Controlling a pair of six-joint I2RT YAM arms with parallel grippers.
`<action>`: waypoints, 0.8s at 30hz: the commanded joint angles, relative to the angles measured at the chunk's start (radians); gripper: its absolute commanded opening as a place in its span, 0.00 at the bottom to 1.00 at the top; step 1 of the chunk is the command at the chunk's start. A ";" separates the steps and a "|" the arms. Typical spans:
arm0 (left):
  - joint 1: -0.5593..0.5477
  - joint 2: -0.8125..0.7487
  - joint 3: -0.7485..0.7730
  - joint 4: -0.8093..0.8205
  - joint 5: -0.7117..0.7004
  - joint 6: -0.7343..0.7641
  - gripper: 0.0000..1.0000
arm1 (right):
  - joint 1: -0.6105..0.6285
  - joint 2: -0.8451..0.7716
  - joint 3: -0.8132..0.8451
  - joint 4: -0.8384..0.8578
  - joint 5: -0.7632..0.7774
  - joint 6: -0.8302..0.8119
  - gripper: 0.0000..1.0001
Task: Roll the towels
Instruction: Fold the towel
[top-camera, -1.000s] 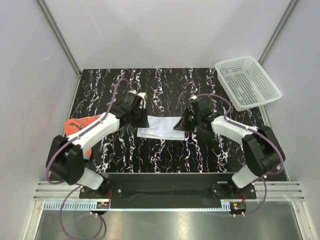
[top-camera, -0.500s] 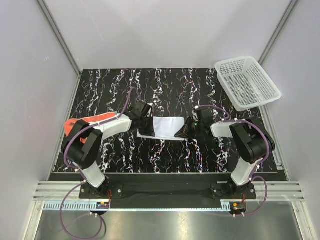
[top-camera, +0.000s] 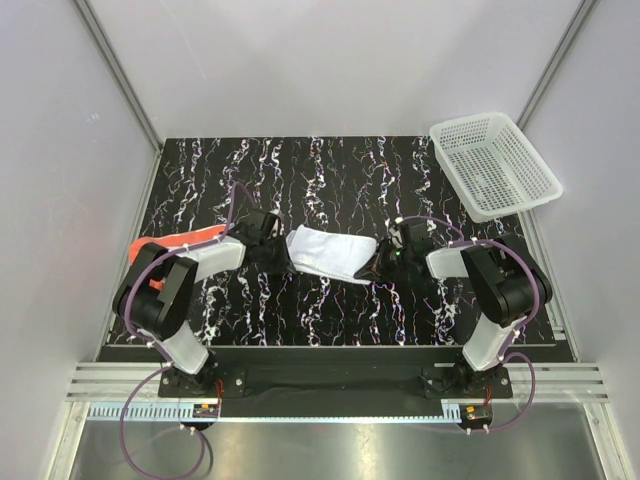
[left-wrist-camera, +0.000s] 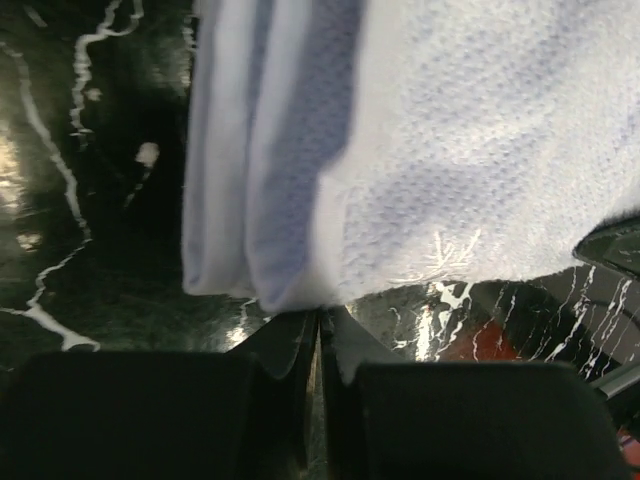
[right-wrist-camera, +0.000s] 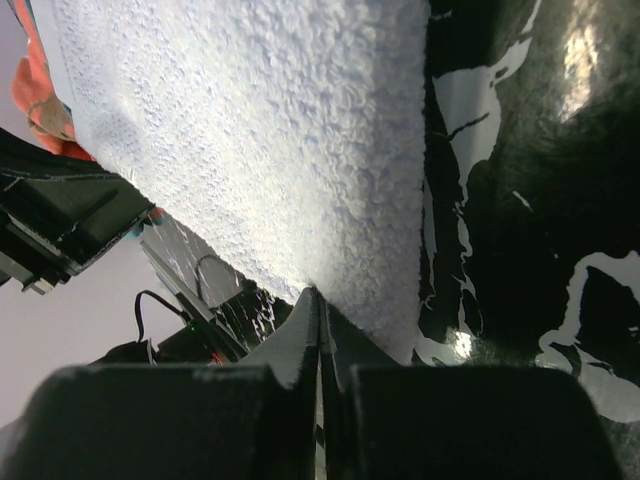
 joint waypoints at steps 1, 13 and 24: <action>-0.004 -0.030 -0.039 -0.063 -0.041 0.025 0.06 | -0.006 -0.010 -0.030 0.010 -0.009 -0.019 0.00; -0.079 -0.163 0.030 0.038 0.062 0.050 0.09 | -0.006 0.007 -0.065 0.073 -0.025 0.009 0.00; -0.073 0.024 0.160 0.112 0.030 -0.003 0.08 | -0.006 0.024 -0.062 0.081 -0.029 0.006 0.00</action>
